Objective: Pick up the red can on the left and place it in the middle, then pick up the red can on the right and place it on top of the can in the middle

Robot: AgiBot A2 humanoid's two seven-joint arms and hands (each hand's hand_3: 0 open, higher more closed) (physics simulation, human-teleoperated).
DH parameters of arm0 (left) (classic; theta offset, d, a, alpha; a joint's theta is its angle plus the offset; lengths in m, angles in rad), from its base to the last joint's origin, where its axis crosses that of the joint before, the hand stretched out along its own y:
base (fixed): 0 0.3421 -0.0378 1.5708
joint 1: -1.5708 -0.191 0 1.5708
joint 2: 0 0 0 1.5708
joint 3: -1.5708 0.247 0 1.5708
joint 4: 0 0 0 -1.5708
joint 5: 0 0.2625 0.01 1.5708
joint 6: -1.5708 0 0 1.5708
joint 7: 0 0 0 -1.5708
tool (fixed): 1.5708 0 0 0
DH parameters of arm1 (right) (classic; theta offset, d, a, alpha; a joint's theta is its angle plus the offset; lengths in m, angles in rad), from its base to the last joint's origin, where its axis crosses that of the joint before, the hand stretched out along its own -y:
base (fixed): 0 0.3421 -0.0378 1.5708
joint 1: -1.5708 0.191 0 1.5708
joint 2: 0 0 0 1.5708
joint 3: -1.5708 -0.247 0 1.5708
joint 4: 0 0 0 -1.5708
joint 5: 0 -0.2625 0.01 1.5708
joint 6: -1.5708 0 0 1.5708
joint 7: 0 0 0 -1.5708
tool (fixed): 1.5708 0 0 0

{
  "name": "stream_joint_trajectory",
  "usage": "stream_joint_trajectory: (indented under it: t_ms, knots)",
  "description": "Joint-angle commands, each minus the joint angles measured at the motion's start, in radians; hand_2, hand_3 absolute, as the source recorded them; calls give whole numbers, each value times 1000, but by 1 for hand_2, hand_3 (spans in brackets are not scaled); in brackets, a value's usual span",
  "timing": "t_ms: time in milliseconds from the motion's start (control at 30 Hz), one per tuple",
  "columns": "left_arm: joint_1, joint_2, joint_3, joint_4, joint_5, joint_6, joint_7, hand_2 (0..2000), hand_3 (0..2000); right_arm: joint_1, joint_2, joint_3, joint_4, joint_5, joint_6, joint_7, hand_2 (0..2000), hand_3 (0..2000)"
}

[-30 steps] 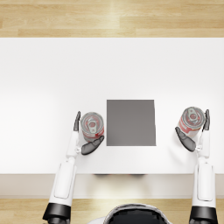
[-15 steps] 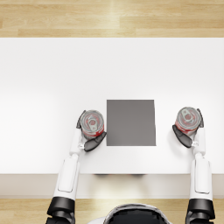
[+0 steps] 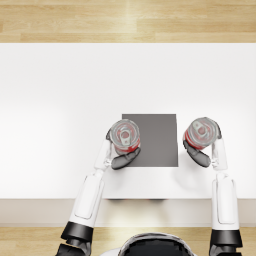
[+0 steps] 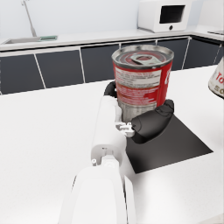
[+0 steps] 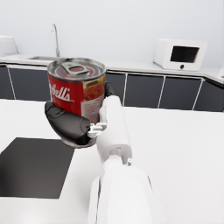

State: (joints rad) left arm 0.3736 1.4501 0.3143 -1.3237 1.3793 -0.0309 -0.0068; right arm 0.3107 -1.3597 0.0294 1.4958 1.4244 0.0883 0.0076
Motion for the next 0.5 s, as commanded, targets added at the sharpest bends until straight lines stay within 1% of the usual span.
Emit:
stream_joint_trajectory:
  t_ms: [33,133,167,233,267,300,367,400,433,467,500]
  knots:
    - [58,33,92,59,0,1,0,2000,1520,39,-8,28,72,0,2,0,2000,1520]
    - [98,66,163,142,0,0,1,2000,1520,50,-17,47,97,0,7,0,2000,1520]
    - [108,75,178,166,0,-1,-21,2000,1520,57,-20,57,106,0,8,-1,2000,1520]
    - [121,90,205,214,0,2,-171,2000,1520,66,-27,73,115,0,9,-1,2000,1520]
    - [128,97,215,241,0,0,-221,2000,1520,72,-30,79,112,0,10,-1,2000,1520]
    - [137,106,218,268,0,-2,-257,2000,1520,79,-34,86,118,0,11,-1,2000,1520]
    - [151,119,221,323,0,-5,-300,2000,1520,90,-41,103,118,0,12,-2,2000,1520]
    - [230,37,420,364,0,-7,-313,2000,1520,91,-44,107,127,0,12,-2,2000,1520]
    - [186,112,257,391,0,-6,-323,2000,1520,90,-46,112,133,0,13,-2,2000,1520]
    - [249,51,416,423,1,-10,-329,2000,1520,97,-49,116,138,0,13,-3,2000,1520]
    - [219,111,282,456,0,-13,-335,2000,1520,96,-50,122,145,1,7,-7,2000,1520]
